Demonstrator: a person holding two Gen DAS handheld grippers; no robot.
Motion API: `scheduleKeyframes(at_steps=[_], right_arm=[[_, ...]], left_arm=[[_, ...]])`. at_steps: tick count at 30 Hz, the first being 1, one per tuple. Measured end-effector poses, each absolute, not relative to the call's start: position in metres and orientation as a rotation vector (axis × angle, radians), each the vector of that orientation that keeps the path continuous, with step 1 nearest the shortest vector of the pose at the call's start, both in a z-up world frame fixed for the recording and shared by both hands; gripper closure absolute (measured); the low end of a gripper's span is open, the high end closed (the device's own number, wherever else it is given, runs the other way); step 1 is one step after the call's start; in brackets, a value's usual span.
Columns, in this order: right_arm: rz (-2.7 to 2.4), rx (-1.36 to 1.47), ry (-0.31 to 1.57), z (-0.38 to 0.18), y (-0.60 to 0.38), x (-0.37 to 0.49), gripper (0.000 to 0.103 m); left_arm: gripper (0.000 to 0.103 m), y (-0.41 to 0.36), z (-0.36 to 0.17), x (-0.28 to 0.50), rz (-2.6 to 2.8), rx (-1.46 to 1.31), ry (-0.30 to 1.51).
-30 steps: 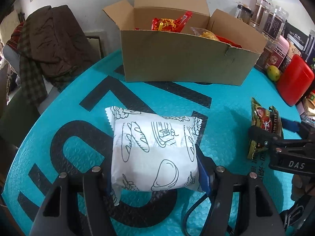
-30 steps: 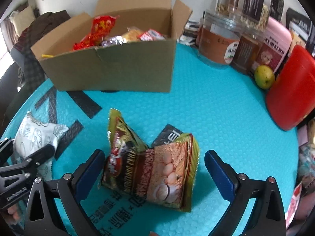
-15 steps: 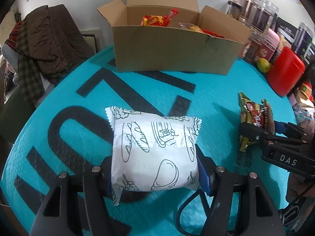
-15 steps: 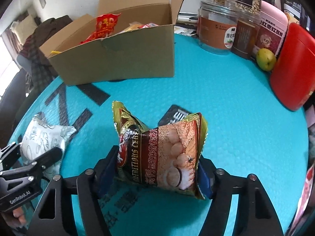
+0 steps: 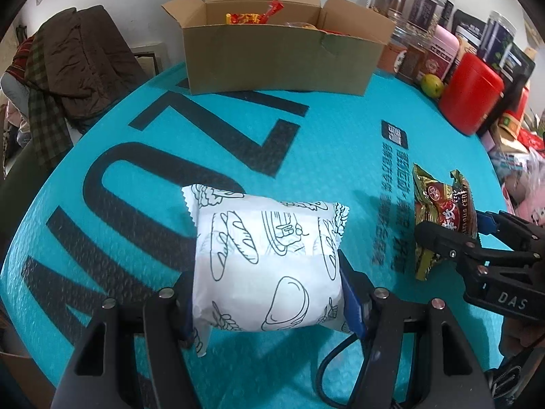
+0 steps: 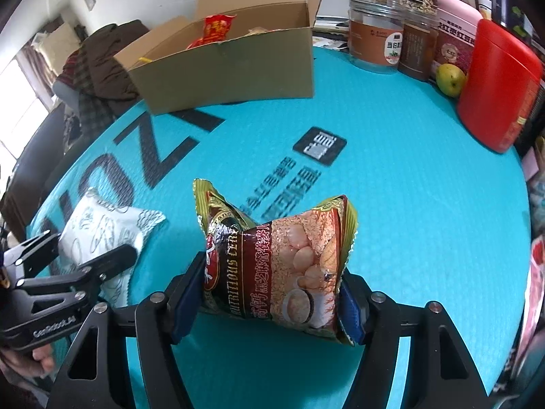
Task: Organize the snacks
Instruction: 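Lift and carry the white bag and cereal bag over the box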
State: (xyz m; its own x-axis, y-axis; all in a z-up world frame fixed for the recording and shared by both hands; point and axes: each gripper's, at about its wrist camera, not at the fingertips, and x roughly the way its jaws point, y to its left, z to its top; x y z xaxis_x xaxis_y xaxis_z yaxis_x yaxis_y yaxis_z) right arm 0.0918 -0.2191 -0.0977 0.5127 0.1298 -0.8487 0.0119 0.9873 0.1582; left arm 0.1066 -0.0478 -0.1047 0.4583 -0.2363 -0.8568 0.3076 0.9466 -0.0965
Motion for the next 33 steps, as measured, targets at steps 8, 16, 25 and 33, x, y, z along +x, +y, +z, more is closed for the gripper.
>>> scheduleKeyframes(at_steps=[8, 16, 25, 33], right_arm=[[0.105, 0.141, 1.035, -0.095, -0.214, 0.069, 0.035], [0.098, 0.138, 1.044, -0.099, -0.216, 0.056, 0.035], [0.11, 0.145, 1.045, -0.101, -0.214, 0.045, 0.035], [0.158, 0.121, 1.016, -0.092, -0.201, 0.037, 0.035]], left_arm=[[0.034, -0.053, -0.108, 0.092, -0.345, 0.119, 1.069], [0.021, -0.065, -0.118, 0.089, -0.344, 0.185, 1.045], [0.035, -0.061, -0.111, 0.082, -0.356, 0.139, 1.031], [0.035, -0.06, -0.094, 0.07, -0.377, 0.121, 0.996]])
